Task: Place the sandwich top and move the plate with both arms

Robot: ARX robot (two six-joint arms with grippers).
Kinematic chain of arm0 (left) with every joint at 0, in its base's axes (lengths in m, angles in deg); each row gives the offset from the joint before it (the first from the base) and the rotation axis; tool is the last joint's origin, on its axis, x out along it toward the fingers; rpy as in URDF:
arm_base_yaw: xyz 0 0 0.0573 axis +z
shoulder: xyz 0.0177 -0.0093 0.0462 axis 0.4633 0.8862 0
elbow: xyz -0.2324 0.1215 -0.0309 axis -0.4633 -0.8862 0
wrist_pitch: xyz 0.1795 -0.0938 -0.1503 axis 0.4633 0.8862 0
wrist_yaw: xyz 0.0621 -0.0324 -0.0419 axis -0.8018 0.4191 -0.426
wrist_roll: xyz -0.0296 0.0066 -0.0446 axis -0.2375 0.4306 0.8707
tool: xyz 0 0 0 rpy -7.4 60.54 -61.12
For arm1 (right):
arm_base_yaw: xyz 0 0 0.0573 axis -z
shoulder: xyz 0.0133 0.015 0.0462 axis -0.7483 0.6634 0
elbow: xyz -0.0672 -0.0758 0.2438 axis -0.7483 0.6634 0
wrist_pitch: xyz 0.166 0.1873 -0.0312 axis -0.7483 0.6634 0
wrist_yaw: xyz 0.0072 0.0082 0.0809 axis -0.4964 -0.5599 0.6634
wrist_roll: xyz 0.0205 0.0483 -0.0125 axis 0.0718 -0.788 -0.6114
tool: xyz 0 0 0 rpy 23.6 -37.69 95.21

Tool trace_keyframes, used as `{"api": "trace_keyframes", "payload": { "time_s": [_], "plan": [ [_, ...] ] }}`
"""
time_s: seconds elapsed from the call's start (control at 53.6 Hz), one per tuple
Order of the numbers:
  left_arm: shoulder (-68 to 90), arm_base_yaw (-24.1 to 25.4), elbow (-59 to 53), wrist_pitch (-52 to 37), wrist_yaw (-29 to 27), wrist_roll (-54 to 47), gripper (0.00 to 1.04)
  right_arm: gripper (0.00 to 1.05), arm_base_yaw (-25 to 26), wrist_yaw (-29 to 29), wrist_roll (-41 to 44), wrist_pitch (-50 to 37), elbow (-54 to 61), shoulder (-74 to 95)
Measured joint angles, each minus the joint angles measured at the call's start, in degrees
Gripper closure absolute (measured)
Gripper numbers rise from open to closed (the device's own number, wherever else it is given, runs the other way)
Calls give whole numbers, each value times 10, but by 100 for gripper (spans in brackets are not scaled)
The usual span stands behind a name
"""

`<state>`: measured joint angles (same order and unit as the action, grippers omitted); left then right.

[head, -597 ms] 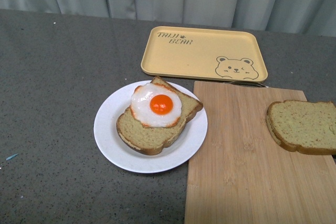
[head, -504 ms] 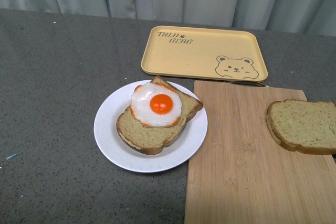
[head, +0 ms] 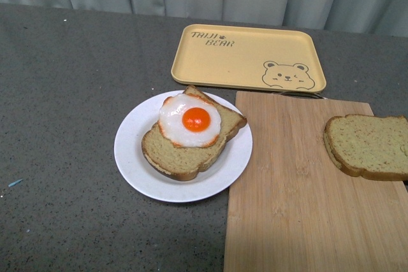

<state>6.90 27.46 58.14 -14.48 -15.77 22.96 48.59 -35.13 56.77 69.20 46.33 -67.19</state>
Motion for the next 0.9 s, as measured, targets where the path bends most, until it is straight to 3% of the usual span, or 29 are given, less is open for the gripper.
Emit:
{"api": "trace_keyframes", "payload": {
  "time_s": [0.895],
  "plan": [
    [0, 0, 0, 0, 0, 0, 7, 9, 0, 0, 0, 0, 0, 0]
  ]
}}
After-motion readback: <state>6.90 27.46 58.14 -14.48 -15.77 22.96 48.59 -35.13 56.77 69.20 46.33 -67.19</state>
